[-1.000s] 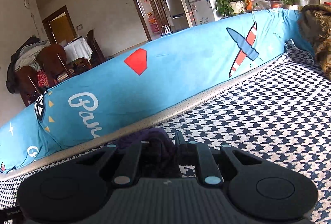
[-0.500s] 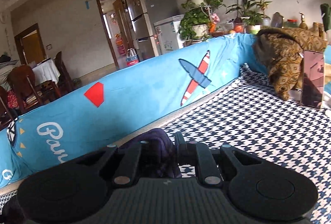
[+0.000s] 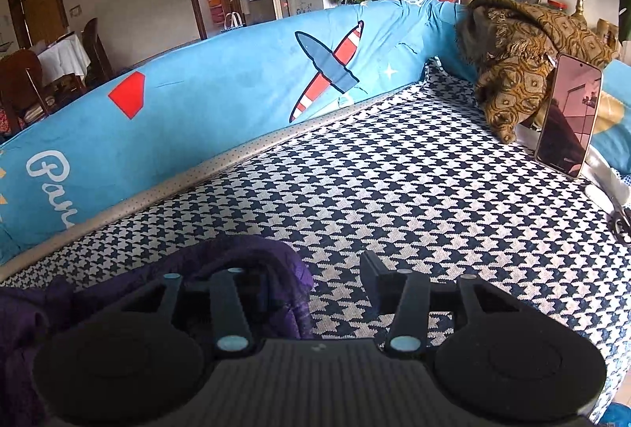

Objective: Fold clothes

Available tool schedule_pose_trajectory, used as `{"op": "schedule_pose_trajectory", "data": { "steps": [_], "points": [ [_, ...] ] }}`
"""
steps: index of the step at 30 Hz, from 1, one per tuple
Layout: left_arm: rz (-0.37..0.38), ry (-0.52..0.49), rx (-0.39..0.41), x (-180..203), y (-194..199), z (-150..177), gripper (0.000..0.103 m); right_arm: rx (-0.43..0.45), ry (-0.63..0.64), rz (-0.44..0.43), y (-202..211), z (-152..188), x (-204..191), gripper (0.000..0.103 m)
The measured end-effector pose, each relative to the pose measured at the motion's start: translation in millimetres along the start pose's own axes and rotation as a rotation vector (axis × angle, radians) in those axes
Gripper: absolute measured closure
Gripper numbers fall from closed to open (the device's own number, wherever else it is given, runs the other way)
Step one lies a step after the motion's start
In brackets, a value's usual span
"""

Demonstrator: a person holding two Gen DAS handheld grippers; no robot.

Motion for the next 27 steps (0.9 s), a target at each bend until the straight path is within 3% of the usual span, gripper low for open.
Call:
{"op": "schedule_pose_trajectory", "data": {
  "steps": [6,11,19,27],
  "points": [
    [0.035,-0.028,-0.015,16,0,4,0.013,-0.063,0.03,-0.05,9,3,-2,0.048],
    [0.044,-0.003,-0.015,14,1,2,0.009,-0.102,-0.057,-0.086,19,19,5,0.045],
    [-0.01,-0.006,-0.019,5,1,2,0.006,0.035,-0.103,-0.134,56,4,-7,0.045],
    [-0.027,-0.011,-0.026,-4,1,4,0.004,0.043,-0.047,-0.369,47,11,-82,0.045]
  ]
}}
Point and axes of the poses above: each gripper's, at about its wrist camera, not at the fingertips, and y roughly against the way its jaws point, x to its right, z to its underside, the point moved 7 cm from there along -y, roughly the way its jaws point, and after that the axes turned 3 degrees about x, right-handed, at the moved point
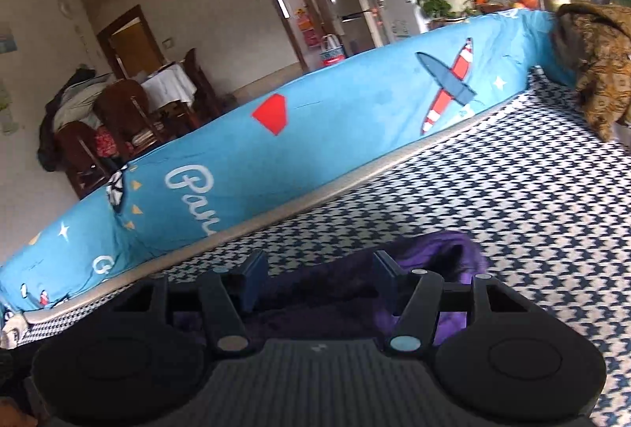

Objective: Fold clothes

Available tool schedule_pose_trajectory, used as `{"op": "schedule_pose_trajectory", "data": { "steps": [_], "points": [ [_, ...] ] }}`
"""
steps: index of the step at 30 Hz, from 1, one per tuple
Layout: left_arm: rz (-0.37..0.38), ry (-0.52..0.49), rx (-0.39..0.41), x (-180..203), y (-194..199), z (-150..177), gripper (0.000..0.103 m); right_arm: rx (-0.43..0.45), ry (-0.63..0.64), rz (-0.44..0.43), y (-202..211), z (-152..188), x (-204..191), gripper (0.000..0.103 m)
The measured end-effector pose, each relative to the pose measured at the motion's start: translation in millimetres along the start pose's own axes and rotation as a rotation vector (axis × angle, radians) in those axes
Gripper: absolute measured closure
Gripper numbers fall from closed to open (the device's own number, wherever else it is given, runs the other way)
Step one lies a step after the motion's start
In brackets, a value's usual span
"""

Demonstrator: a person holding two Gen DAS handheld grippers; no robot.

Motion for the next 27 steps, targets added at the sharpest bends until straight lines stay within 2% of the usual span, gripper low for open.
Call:
{"op": "schedule_pose_trajectory", "data": {
  "steps": [5,9,16,21,23,24,25,27],
  "points": [
    [0.006,0.009,-0.004,-4,0,0,0.003,-0.07,-0.013,-0.127,-38,16,-38,0.045],
    [0.008,0.027,-0.003,-11,1,-2,0.003,-0.112,-0.013,-0.177,-64,27,-62,0.044],
    [0.003,0.059,-0.011,-23,0,-3,0.003,-0.209,-0.025,-0.191,-106,50,-87,0.029],
    [-0.001,0.065,-0.015,-31,0,-3,0.003,-0.246,0.0,-0.2,-125,68,-103,0.026],
    [-0.001,0.073,-0.017,-35,0,-3,0.003,-0.23,0.043,-0.208,-128,73,-112,0.035],
    [-0.001,0.077,-0.018,-36,1,-3,0.003,-0.224,0.058,-0.215,-128,75,-116,0.057],
    [0.002,0.082,-0.019,-38,1,-3,0.003,-0.218,0.072,-0.222,-129,76,-121,0.069],
    [-0.002,0.086,-0.012,-43,3,-5,0.003,-0.201,0.08,-0.244,-126,77,-129,0.081]
  ]
}}
Point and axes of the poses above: each gripper's, at about its wrist camera, not at the fingertips, and y roughly against the way its jaws point, x to its right, z to its underside, the point moved 7 cm from there along -y, roughly the way its jaws point, and after that the axes turned 3 degrees about x, right-handed, at the moved point
